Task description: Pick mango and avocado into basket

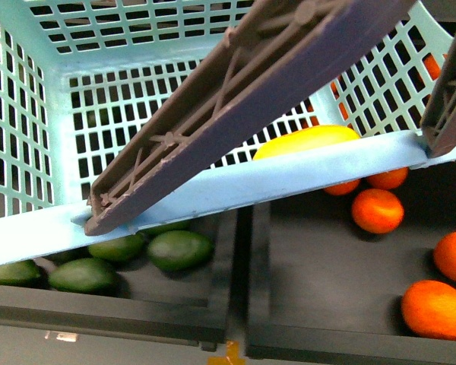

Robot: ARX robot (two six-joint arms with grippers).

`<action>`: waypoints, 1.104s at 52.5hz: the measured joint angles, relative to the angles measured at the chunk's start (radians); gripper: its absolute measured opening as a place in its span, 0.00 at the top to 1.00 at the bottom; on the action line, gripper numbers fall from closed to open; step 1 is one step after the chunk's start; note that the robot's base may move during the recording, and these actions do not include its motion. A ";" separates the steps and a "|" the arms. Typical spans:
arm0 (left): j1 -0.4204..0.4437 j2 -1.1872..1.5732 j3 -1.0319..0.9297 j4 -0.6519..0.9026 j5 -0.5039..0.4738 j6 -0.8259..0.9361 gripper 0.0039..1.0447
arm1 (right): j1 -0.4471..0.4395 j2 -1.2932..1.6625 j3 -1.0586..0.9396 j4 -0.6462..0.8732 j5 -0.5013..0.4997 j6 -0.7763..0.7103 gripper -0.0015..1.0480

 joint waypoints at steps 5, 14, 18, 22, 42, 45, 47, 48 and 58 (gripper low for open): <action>0.000 0.000 0.000 0.000 0.000 0.002 0.87 | 0.000 -0.001 0.001 0.000 0.002 0.000 0.08; 0.000 0.000 0.000 0.000 -0.001 0.000 0.87 | 0.000 0.000 0.000 0.000 0.000 0.000 0.08; 0.000 0.000 0.000 0.000 -0.001 0.002 0.87 | 0.000 -0.001 0.000 0.000 0.000 0.000 0.08; 0.000 0.000 0.000 0.000 -0.002 0.001 0.87 | 0.000 -0.001 0.000 0.000 0.001 0.000 0.08; 0.000 0.000 0.000 0.000 -0.002 0.000 0.87 | 0.000 -0.001 0.000 0.000 0.000 0.000 0.08; 0.000 0.000 0.000 0.000 -0.002 0.002 0.87 | 0.000 0.000 0.000 0.000 0.000 0.000 0.08; 0.000 0.000 0.000 0.000 -0.001 0.002 0.87 | 0.000 -0.002 0.000 0.000 0.000 0.000 0.08; 0.000 0.000 0.000 0.000 -0.002 0.001 0.87 | 0.000 -0.002 0.000 0.000 0.000 0.000 0.08; 0.000 0.000 0.000 0.000 -0.002 0.001 0.87 | 0.000 -0.002 0.000 0.000 -0.001 0.000 0.08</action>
